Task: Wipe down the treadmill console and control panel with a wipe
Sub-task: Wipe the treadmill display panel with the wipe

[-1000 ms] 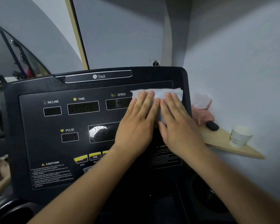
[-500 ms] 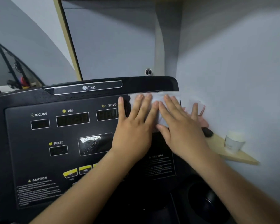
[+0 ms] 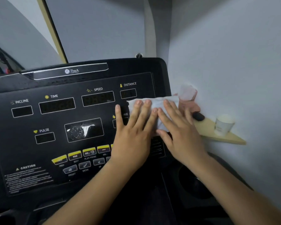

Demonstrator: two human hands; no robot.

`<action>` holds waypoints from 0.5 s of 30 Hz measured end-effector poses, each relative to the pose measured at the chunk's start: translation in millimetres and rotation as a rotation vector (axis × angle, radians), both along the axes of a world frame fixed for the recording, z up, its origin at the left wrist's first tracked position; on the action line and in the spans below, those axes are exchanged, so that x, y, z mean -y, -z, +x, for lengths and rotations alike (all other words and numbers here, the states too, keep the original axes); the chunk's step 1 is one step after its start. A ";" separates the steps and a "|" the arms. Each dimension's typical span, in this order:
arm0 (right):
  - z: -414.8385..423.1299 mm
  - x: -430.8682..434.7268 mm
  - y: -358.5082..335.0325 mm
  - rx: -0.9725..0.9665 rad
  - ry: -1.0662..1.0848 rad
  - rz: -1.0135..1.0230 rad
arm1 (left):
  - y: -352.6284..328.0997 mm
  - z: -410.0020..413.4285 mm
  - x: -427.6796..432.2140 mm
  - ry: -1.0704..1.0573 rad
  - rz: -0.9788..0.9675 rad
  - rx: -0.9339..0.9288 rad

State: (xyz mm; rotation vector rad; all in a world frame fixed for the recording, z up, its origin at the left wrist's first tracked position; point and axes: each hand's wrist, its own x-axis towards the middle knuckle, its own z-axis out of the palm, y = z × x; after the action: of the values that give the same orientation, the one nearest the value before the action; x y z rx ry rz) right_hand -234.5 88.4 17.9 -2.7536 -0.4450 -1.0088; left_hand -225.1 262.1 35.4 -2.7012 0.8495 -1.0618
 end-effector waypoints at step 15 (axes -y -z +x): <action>-49.8 -5.8 55.1 -0.035 -0.005 0.042 | 56.7 -47.0 -4.9 0.004 -0.023 -0.083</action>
State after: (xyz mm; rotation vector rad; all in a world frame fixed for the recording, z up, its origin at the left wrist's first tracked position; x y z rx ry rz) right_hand -284.3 94.2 -37.2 -2.7267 -0.4207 -0.9568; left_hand -272.0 266.9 -21.3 -2.7811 0.8606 -0.9716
